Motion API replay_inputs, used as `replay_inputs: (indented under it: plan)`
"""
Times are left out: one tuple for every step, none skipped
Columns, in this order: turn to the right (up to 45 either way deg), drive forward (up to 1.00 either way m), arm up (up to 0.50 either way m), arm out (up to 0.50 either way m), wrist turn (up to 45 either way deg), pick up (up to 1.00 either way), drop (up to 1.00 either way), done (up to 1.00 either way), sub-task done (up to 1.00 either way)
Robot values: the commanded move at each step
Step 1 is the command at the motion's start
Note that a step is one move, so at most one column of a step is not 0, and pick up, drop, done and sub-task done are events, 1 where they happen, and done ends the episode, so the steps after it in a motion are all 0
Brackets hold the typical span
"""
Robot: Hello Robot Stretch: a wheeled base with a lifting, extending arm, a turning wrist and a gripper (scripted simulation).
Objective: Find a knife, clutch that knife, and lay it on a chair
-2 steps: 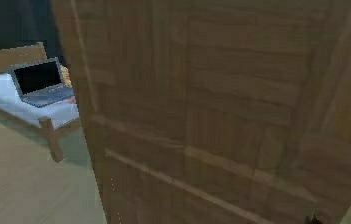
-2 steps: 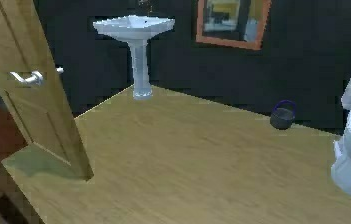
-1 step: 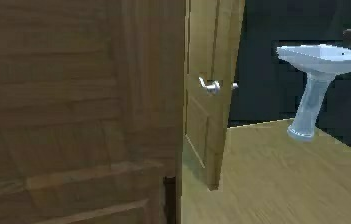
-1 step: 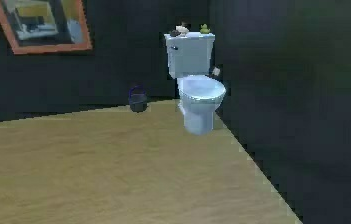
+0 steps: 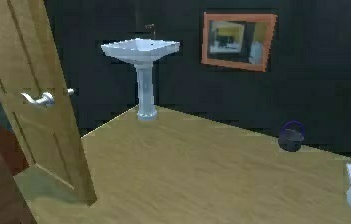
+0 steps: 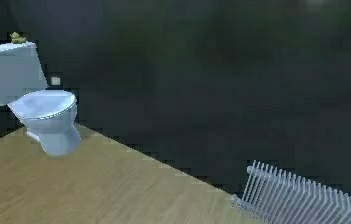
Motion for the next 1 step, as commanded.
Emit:
replay_inputs:
  plan:
    - [45.0,0.00,0.00,0.00,0.0,0.00,0.00,0.00,0.00]
